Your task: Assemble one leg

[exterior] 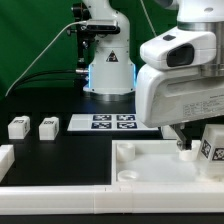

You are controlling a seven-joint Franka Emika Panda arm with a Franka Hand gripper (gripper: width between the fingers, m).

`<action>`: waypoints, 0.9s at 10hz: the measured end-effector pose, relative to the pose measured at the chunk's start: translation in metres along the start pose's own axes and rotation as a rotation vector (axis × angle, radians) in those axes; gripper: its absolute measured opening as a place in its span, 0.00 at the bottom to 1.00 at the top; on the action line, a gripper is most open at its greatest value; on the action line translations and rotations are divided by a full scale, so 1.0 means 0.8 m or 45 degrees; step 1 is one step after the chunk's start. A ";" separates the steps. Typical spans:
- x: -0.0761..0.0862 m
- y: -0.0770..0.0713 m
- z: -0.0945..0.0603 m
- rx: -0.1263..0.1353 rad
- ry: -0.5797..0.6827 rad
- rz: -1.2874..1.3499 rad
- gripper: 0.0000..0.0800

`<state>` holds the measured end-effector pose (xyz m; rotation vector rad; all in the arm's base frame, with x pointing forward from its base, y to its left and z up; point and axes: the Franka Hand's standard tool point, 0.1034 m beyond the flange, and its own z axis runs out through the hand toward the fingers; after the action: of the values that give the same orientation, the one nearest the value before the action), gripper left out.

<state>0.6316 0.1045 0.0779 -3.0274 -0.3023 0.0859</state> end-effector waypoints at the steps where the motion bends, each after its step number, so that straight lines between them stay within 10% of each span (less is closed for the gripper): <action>1: 0.000 0.001 0.000 0.000 0.000 -0.010 0.66; 3: 0.000 0.005 0.000 0.001 0.001 -0.033 0.36; 9: 0.000 0.005 0.000 0.005 0.001 0.107 0.36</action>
Offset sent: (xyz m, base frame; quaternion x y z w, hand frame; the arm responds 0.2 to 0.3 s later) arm -0.0022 -0.0060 0.0015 0.0086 0.0013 -0.0249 0.9997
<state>0.6321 0.1003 0.0778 -3.0361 -0.1748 0.0917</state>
